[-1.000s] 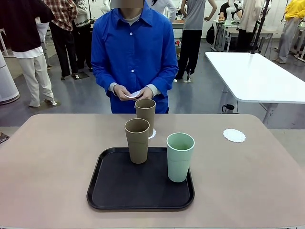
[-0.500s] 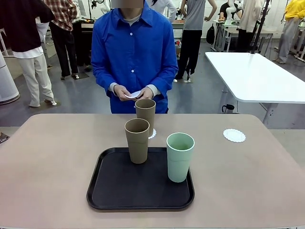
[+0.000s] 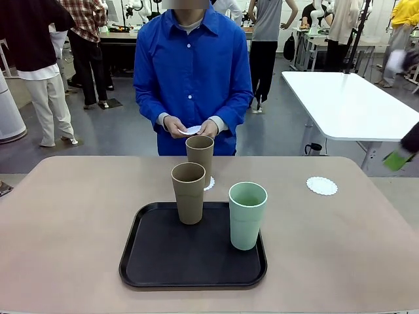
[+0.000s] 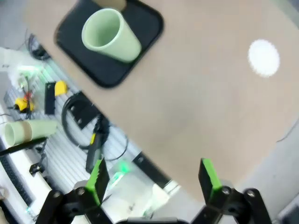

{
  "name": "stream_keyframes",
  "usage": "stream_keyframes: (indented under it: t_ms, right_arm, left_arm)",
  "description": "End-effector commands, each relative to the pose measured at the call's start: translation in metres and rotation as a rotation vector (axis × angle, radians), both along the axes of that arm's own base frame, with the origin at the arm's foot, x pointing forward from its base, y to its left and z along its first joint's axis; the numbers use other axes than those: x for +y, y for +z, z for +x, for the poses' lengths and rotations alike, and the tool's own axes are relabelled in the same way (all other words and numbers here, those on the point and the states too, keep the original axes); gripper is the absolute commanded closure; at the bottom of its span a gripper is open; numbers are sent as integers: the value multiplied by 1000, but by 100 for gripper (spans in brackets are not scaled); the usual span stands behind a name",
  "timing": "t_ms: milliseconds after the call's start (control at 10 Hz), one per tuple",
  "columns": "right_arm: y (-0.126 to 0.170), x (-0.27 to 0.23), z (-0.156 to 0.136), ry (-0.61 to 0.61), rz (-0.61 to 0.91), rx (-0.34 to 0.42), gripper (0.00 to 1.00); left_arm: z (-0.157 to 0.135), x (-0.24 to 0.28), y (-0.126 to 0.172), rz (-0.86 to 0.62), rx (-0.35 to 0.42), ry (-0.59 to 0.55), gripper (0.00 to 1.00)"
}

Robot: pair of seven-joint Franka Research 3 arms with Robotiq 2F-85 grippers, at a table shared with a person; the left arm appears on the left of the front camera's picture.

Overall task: Place coasters on the table and set cups on them.
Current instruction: Take one Reusable plastic cup from the Flat Tray and place it on a coaster set by the human.

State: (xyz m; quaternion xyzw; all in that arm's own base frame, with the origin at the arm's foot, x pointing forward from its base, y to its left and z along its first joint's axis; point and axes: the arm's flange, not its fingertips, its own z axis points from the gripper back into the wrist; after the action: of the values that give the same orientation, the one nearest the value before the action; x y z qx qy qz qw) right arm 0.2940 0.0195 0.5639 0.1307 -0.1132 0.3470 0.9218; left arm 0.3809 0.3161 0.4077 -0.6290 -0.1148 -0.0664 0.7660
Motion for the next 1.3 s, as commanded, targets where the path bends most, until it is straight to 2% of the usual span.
stream_keyframes:
  t_ms: [0,200,300,600,700,800,900,1000,1200]
  right_arm:
    - [-45,4,25,8,37,-110,0]
    - [-69,1,49,-52,98,-81,0]
    - [-44,12,22,-4,12,-96,0]
    - [-44,12,22,-4,12,-96,0]
    - [-51,11,30,-2,34,-106,0]
    - [-49,-11,45,193,200,-233,0]
    - [-58,-22,59,300,318,-269,0]
    - [-72,-26,74,394,425,-243,0]
    - [-98,-31,94,569,501,-289,0]
  left_arm:
    - [-2,1,2,-4,-1,-2,0]
    - [-2,1,2,-4,-1,-2,0]
    - [-2,1,2,-4,-1,-2,0]
    - [-2,1,2,-4,-1,-2,0]
    - [-2,1,2,-4,-1,-2,0]
    - [-2,1,2,-4,-1,-2,0]
    - [-2,1,2,-4,-1,-2,0]
    - [-2,1,2,-4,-1,-2,0]
    - [-2,1,2,-4,-1,-2,0]
